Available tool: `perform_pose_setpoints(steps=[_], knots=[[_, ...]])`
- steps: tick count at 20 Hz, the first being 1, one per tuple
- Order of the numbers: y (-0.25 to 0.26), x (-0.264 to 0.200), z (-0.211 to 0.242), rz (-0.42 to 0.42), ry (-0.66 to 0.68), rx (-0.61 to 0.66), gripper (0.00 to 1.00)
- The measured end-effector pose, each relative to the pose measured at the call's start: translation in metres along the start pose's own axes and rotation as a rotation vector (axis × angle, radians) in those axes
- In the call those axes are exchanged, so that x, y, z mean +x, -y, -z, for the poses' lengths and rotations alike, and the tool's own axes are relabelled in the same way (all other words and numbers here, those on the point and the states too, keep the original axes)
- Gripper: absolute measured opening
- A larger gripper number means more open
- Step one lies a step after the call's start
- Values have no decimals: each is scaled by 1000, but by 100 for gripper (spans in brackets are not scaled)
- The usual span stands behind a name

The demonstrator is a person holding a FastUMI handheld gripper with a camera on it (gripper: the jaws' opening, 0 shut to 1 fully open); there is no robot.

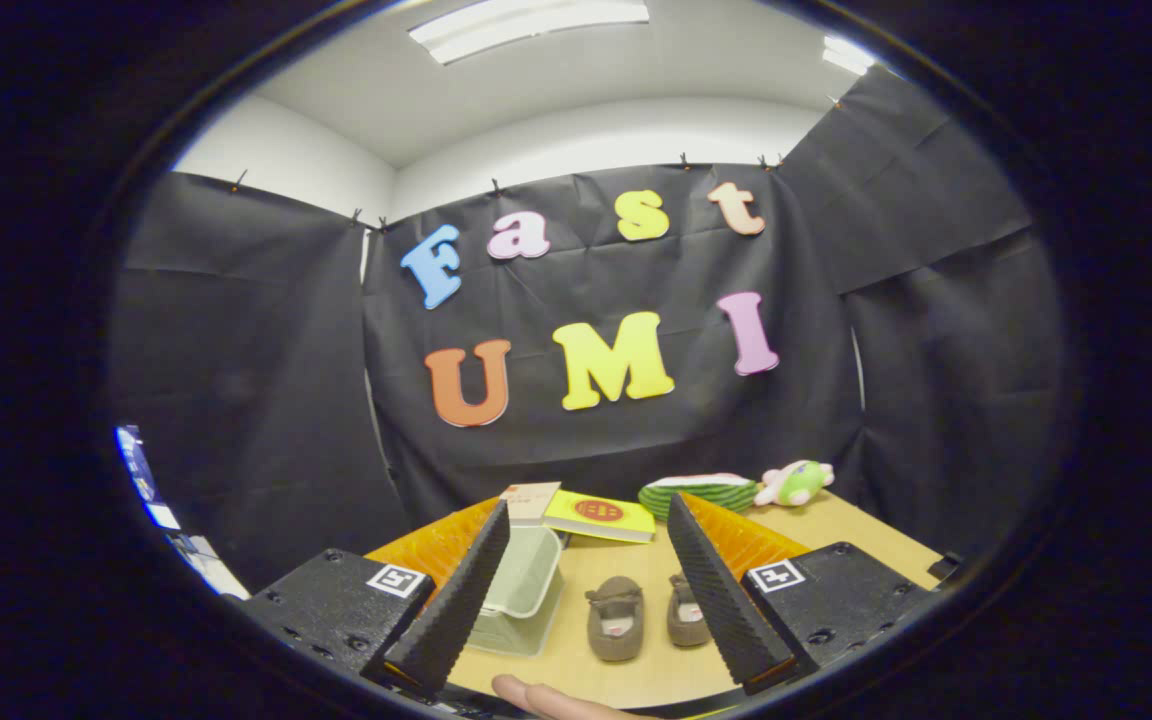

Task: Open the storage box then place both shoes into the box .Put the left shoe in first, then the right shoe, with the right side of both shoes facing outward in a uniform manner.

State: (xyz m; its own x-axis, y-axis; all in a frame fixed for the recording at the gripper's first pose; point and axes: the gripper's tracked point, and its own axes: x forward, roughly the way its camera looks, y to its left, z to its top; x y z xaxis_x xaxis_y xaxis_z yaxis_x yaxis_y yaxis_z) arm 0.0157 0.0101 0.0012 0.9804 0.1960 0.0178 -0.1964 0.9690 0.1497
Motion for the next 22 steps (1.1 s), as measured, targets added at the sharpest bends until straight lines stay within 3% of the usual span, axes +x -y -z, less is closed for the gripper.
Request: perform_pose_setpoints(steps=[5, 9, 12, 17, 22], knots=[[-10, 43, 35, -106, -121, -74, 100], [-18, 76, 60, -167, -214, 20, 100], [-25, 103, 93, -239, -354, 85, 100], [-32, 147, 132, -414, -555, 355, 100], [-28, 190, 171, -532, -713, 607, 100]])
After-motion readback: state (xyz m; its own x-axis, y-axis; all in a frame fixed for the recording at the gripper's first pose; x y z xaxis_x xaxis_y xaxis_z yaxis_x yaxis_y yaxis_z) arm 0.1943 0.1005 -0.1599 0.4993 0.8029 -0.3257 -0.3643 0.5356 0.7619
